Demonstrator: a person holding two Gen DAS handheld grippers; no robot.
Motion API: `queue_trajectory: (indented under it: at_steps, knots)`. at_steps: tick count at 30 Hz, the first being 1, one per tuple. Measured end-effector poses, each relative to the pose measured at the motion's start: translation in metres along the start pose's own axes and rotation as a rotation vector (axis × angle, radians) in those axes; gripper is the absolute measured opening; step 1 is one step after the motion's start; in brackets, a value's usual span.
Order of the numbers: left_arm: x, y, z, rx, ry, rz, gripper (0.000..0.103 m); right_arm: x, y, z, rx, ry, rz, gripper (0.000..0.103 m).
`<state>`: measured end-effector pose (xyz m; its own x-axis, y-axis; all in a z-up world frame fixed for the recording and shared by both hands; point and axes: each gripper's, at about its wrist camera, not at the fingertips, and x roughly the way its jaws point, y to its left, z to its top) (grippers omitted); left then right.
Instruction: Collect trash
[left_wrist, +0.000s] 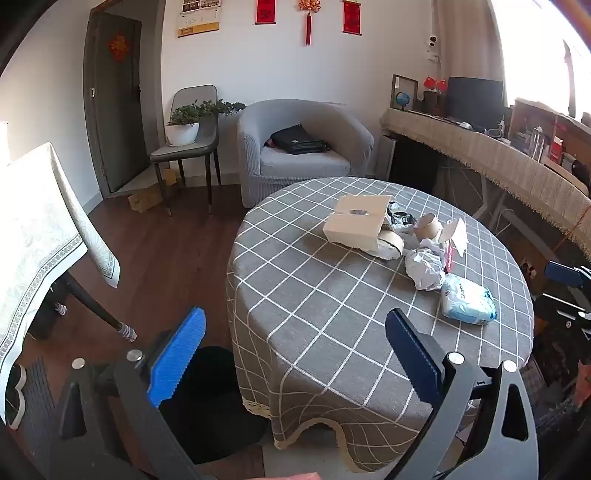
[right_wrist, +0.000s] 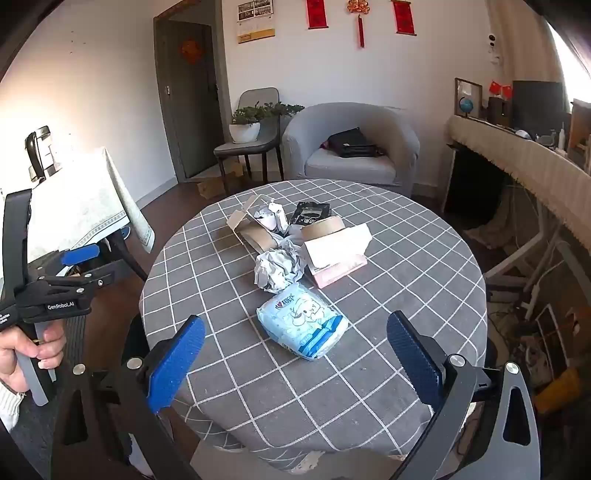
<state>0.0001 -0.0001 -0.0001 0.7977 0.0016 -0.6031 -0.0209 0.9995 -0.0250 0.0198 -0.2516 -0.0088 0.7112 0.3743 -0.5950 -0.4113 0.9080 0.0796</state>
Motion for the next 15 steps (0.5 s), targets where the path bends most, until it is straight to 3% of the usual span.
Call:
queue_trajectory:
  at_steps: [15]
  knots:
    - [0.0,0.0007,-0.0014,-0.009,-0.003,-0.009,0.1,0.0007,0.0045,0.0014,-0.002,0.001,-0.002,0.1]
